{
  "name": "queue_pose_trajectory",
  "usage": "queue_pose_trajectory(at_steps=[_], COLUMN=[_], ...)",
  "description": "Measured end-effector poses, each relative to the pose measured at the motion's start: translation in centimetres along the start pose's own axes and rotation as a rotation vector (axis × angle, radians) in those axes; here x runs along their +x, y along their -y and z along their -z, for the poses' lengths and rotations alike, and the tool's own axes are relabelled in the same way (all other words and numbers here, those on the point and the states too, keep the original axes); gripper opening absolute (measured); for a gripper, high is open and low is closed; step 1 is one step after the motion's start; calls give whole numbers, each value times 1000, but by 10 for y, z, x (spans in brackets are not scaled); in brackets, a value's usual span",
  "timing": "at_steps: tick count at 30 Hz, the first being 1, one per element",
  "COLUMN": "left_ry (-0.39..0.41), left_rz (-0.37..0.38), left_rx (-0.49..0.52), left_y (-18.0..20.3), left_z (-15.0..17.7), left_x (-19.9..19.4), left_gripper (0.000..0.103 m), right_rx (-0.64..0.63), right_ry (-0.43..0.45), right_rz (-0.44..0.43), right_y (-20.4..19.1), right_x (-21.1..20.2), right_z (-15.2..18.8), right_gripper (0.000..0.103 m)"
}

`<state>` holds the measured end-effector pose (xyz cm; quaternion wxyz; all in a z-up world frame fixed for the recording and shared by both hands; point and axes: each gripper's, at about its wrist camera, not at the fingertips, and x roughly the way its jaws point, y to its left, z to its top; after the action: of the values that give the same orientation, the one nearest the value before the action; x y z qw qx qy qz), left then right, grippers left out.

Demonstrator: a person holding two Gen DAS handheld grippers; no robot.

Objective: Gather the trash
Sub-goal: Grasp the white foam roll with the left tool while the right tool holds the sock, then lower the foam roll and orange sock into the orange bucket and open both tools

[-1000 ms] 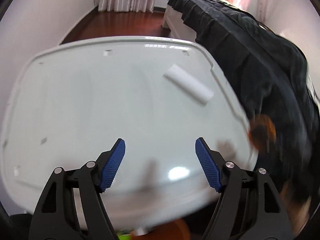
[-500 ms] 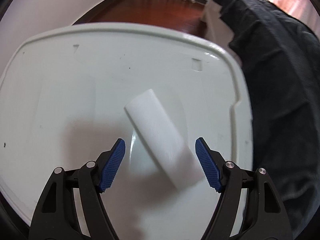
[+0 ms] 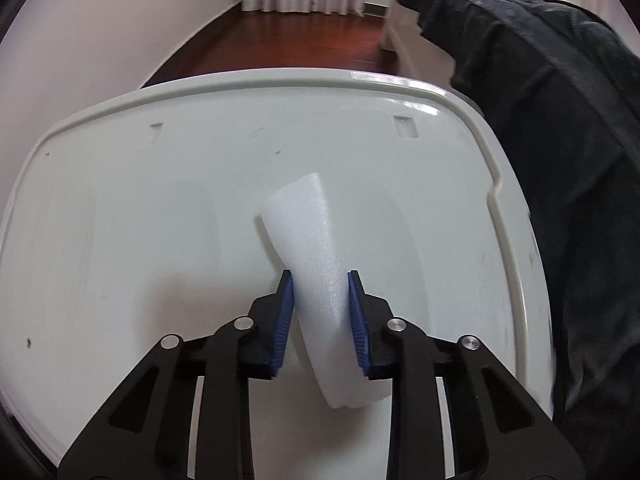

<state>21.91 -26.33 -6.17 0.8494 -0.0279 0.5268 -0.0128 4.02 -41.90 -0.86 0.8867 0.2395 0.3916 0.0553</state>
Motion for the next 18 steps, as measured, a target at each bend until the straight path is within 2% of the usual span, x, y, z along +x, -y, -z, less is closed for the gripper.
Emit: queue_pose_trajectory(at_steps=[5, 9, 12, 15, 18], left_ry=[31, 68, 64, 81, 100], left_rz=[50, 39, 10, -22, -26], left_rx=[117, 226, 270, 267, 252], left_y=[-57, -103, -138, -164, -179], left_z=[50, 113, 176, 217, 241], left_x=[-66, -128, -167, -190, -196], left_gripper=[25, 25, 26, 26, 26], right_rx=[-27, -117, -192, -302, -344], right_ry=[-27, -54, -80, -123, -179], right_rz=[-35, -72, -110, -132, -166], right_y=[-23, -65, -99, -135, -157], right_x=[14, 31, 40, 37, 22], right_z=[-1, 6, 17, 45, 85], right_gripper=[34, 34, 34, 34, 34])
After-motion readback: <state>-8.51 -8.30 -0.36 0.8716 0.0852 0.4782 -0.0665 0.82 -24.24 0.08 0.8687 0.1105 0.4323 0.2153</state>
